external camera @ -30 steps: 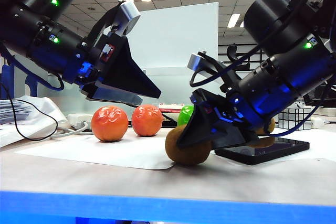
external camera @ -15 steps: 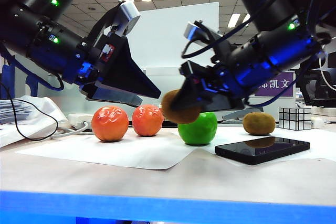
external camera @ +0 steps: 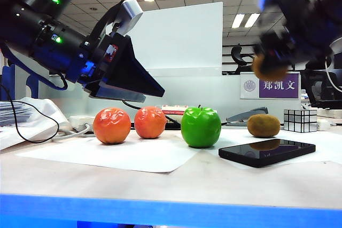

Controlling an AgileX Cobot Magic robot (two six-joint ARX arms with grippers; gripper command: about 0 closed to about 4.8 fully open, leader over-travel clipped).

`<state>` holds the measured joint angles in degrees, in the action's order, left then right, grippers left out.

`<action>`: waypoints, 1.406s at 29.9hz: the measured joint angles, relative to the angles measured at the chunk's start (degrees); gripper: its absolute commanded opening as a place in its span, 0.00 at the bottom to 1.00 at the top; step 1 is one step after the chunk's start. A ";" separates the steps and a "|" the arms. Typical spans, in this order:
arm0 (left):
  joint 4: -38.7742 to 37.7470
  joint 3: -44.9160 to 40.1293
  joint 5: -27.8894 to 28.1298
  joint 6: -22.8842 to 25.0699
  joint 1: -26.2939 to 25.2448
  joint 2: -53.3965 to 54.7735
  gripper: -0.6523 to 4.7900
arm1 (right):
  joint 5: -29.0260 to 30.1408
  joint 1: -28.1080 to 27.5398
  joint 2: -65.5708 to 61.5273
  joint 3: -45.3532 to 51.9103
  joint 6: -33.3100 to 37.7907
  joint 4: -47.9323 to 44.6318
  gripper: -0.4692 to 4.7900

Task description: Put the same fruits together.

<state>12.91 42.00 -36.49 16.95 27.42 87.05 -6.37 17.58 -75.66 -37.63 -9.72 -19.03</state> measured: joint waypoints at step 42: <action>0.68 0.00 -0.61 -1.20 0.02 0.00 1.00 | 0.39 -13.05 -25.24 -9.18 2.40 -3.43 0.20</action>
<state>13.58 42.00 -37.10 15.75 27.44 87.05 -5.98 4.54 -100.90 -46.81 -7.31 -22.46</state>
